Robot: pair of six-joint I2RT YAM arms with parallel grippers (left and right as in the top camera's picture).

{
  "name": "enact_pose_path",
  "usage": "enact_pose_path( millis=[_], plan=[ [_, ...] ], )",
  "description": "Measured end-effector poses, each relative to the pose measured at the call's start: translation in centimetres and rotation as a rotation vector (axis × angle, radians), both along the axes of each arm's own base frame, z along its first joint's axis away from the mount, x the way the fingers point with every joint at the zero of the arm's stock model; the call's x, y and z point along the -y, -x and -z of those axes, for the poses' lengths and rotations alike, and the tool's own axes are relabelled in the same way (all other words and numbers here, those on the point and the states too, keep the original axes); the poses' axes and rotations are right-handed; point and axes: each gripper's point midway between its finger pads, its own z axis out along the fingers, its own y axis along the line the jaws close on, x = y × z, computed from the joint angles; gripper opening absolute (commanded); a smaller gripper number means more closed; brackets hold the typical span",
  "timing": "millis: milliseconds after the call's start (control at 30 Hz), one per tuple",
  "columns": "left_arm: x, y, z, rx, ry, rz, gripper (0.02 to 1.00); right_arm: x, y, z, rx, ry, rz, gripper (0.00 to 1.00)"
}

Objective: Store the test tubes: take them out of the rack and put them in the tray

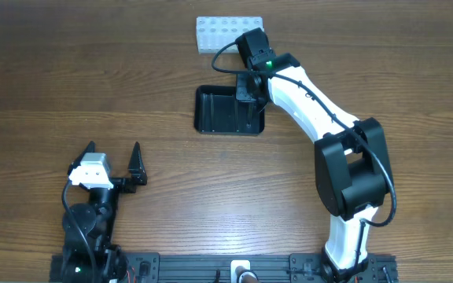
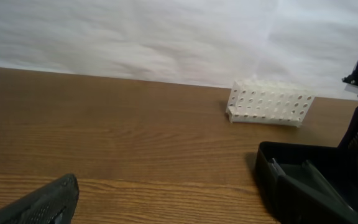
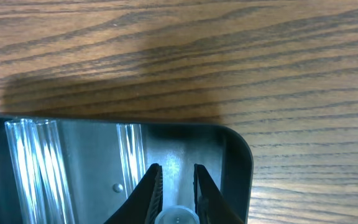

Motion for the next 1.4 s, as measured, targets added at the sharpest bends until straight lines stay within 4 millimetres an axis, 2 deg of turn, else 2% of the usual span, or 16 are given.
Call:
enact_pose_path(
  millis=[200,467,733,900,967,1100,1200,1233,1267,1300,1333,1367,1400],
  plan=[
    [0.0,0.0,0.0,0.000,0.000,0.000,1.000,0.0,0.1,1.6,-0.029,0.012,0.001,0.134],
    [0.0,0.0,0.0,0.000,0.000,0.000,1.000,0.0,-0.1,2.0,-0.026,0.011,0.002,0.251],
    [0.0,0.0,0.0,0.000,0.000,0.000,0.998,-0.2,-0.4,2.2,-0.018,0.007,0.001,0.277],
    [0.0,0.0,0.0,0.000,0.000,0.000,1.000,0.0,-0.8,1.9,0.002,0.016,0.011,0.441],
    [0.0,0.0,0.0,0.000,0.000,0.000,1.000,0.3,-1.1,1.3,0.026,0.030,0.012,0.474],
    [0.0,0.0,0.0,0.000,0.000,0.000,1.000,0.4,-2.8,-3.0,0.167,0.029,-0.023,0.470],
    [0.0,0.0,0.0,0.000,0.000,0.000,0.998,0.8,-4.4,-8.8,0.333,0.009,-0.060,0.577],
    [0.0,0.0,0.0,0.000,0.000,0.000,1.000,1.5,-4.8,-11.3,0.395,0.007,-0.062,0.630],
    [0.0,0.0,0.0,0.000,0.000,0.000,1.000,2.0,-4.9,-12.4,0.424,0.012,-0.069,0.660],
    [0.0,0.0,0.0,0.000,0.000,0.000,0.998,3.5,-5.0,-15.3,0.488,0.019,-0.059,0.687],
    [0.0,0.0,0.0,0.000,0.000,0.000,1.000,4.4,-4.9,-17.0,0.523,0.026,-0.056,0.733],
    [0.0,0.0,0.0,0.000,0.000,0.000,1.000,6.2,-4.6,-20.1,0.595,0.043,-0.050,0.774],
    [0.0,0.0,0.0,0.000,0.000,0.000,1.000,6.6,-4.5,-20.8,0.609,0.044,-0.044,0.783]
  ],
)
